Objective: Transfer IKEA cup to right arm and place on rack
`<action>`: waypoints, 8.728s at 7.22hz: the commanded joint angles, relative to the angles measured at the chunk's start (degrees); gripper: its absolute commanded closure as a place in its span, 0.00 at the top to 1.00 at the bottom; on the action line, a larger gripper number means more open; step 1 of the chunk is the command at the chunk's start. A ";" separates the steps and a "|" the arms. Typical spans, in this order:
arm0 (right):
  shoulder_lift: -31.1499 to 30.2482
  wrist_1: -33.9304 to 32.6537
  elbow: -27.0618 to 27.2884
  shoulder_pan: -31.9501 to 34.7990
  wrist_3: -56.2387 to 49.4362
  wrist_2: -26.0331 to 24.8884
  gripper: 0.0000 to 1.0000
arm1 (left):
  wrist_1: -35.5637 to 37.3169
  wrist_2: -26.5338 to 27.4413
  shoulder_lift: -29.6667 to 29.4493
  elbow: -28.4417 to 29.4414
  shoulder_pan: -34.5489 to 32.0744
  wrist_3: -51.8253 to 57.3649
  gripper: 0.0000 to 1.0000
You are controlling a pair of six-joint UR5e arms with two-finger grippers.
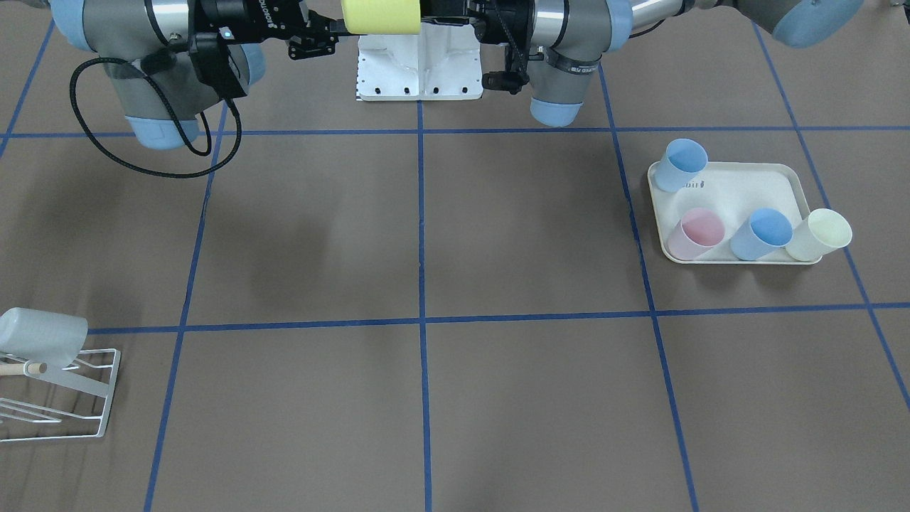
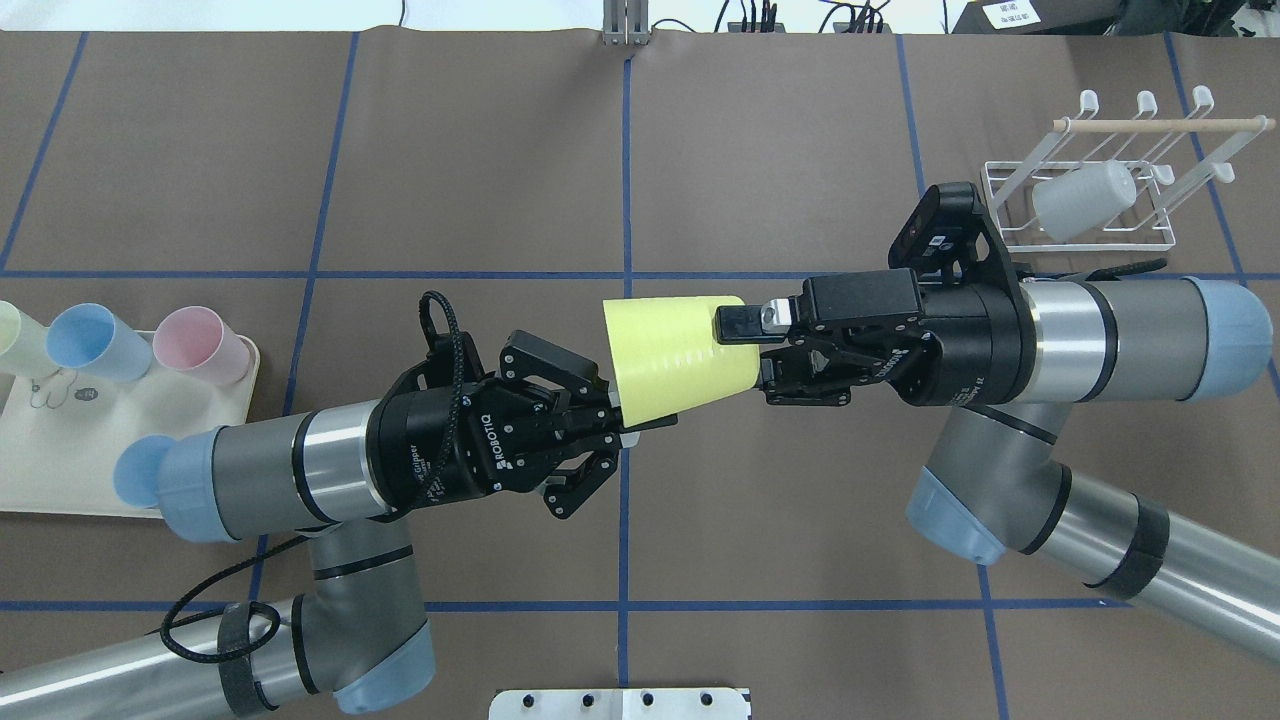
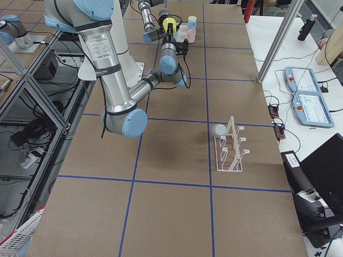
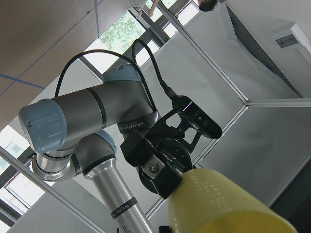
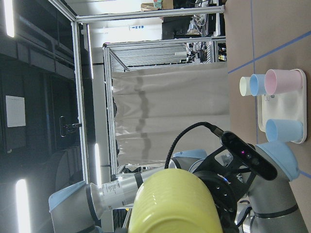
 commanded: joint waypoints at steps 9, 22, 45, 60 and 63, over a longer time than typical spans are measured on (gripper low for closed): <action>-15.08 -30.84 -0.62 35.93 -27.82 22.46 0.20 | 17.22 -14.63 10.74 -0.68 -20.55 17.56 1.00; -15.73 -76.53 -9.65 44.24 -86.23 20.36 0.19 | 39.84 -30.85 18.39 0.37 -36.23 46.93 1.00; -8.24 -75.92 -14.95 37.38 -83.34 16.23 0.99 | 51.57 -37.01 34.88 -3.30 -41.07 77.98 1.00; -18.16 -76.80 1.39 36.59 -77.62 21.41 0.99 | 75.17 -27.16 47.83 -19.49 -22.52 90.09 0.33; -17.38 -77.15 1.05 36.15 -77.36 21.51 0.99 | 74.91 -28.73 47.04 -20.89 -22.61 87.99 0.00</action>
